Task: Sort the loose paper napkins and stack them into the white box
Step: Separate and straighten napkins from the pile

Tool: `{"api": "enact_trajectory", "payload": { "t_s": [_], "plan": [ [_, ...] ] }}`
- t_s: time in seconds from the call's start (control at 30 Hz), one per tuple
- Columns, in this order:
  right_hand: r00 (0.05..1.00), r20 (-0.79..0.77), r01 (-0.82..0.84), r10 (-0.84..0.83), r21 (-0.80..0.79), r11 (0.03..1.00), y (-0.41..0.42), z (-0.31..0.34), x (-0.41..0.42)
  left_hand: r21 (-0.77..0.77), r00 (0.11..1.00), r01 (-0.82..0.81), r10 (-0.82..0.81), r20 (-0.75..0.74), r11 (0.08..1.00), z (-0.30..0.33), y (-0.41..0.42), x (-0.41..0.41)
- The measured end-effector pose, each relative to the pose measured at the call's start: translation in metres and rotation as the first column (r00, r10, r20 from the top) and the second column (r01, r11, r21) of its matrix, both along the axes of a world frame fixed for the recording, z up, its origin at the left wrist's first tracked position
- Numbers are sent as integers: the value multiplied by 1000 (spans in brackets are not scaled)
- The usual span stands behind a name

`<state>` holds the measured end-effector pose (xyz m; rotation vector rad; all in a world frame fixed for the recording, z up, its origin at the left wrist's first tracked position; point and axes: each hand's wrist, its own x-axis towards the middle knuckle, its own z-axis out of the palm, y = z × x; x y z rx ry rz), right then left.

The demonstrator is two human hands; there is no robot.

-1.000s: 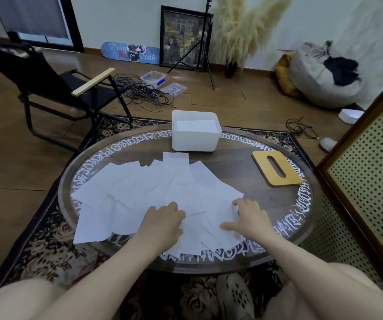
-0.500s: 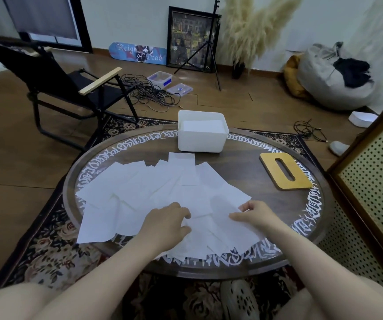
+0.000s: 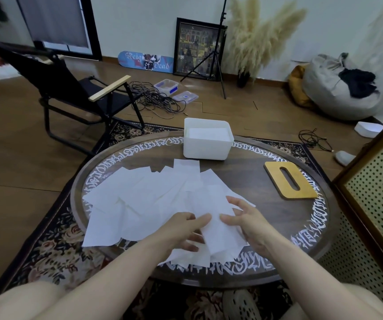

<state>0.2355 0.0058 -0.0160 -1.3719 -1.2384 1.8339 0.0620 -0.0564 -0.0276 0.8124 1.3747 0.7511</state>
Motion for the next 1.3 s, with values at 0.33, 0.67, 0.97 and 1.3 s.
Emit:
{"api": "enact_trajectory", "payload": {
  "t_s": [0.33, 0.67, 0.97, 1.3],
  "plan": [
    [970, 226, -115, 88, 107, 988, -6, -8, -21, 89, 961, -265, 270, -58, 960, 4, -1, -5],
    [880, 474, -193, 27, 306, 932, 9, -13, -12, 93, 924, -380, 383, -7, 920, 6, -5, -22],
    [462, 886, -365, -38, 229, 902, 55, -33, 39, 64, 888, -458, 459, -7, 887, 7, -3, -40],
    [305, 951, -318, 58, 45, 947, 61, -31, 40, 42, 901, -427, 429, -60, 903, 4, -6, -45]
  ]
}}
